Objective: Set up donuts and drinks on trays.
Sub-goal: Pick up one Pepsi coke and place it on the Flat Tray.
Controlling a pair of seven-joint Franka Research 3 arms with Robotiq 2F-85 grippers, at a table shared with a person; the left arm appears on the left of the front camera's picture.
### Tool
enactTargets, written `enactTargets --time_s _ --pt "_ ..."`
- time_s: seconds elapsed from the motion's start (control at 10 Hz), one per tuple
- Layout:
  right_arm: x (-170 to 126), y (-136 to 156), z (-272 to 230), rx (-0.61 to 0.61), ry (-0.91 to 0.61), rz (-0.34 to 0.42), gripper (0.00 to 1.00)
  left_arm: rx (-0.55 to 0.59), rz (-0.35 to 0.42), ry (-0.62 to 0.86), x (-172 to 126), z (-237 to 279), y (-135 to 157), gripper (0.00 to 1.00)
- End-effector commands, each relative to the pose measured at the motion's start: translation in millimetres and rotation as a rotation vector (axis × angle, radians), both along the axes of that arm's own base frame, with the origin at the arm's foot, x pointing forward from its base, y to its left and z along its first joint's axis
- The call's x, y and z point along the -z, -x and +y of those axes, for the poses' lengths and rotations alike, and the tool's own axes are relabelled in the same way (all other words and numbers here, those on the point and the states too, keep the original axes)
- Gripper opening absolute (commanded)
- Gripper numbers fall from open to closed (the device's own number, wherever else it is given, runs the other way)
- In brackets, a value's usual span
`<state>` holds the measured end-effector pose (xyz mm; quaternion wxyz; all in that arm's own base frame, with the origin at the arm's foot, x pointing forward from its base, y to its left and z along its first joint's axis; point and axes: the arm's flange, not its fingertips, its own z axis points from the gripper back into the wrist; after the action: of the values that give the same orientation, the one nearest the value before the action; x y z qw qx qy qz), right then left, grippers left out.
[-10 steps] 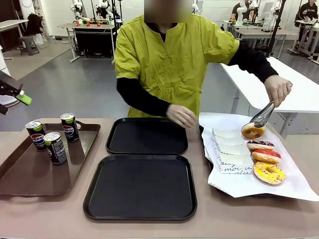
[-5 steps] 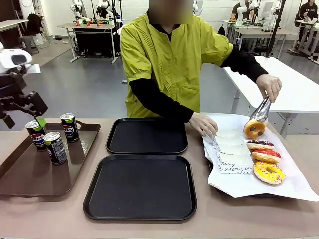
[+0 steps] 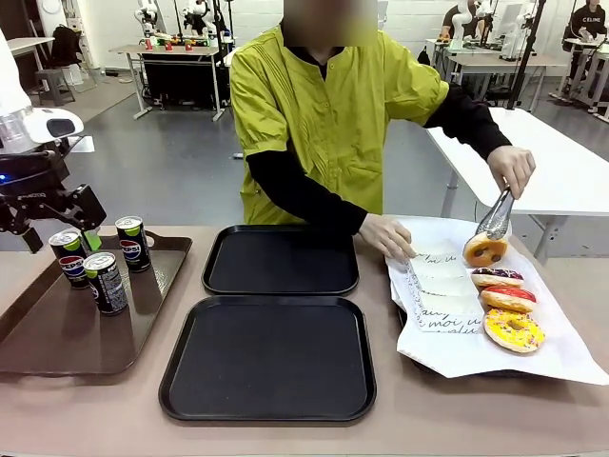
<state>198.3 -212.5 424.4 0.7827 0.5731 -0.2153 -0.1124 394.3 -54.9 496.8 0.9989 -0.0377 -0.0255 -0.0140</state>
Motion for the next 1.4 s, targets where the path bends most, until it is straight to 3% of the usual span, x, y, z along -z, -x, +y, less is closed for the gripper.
enactTargets --time_s 0.0,0.2,0.5,0.7,0.9,1.3 --pt "-0.6 -2.2 -1.3 0.003 -0.014 -0.031 1.0 0.006 -0.003 0.005 -5.3 0.7 4.7 1.0" --pt "-0.6 -2.2 -1.3 0.003 -0.014 -0.031 1.0 -0.001 -0.003 0.003 -2.9 0.9 1.7 1.0" --pt "-0.6 -2.2 -1.3 0.003 -0.014 -0.031 1.0 -0.108 -0.031 -0.11 27.3 -4.4 -36.5 1.0" --pt "-0.6 -2.2 -1.3 0.003 -0.014 -0.031 1.0 -0.147 -0.007 -0.091 48.5 -3.2 -50.8 1.0" --pt "-0.6 -2.2 -1.3 0.003 -0.014 -0.031 1.0 -0.148 0.008 -0.082 61.2 -4.3 -70.8 1.0" --pt "-0.6 -2.2 -1.3 0.003 -0.014 -0.031 1.0 -0.109 0.028 -0.063 83.7 -5.6 -82.2 1.0"
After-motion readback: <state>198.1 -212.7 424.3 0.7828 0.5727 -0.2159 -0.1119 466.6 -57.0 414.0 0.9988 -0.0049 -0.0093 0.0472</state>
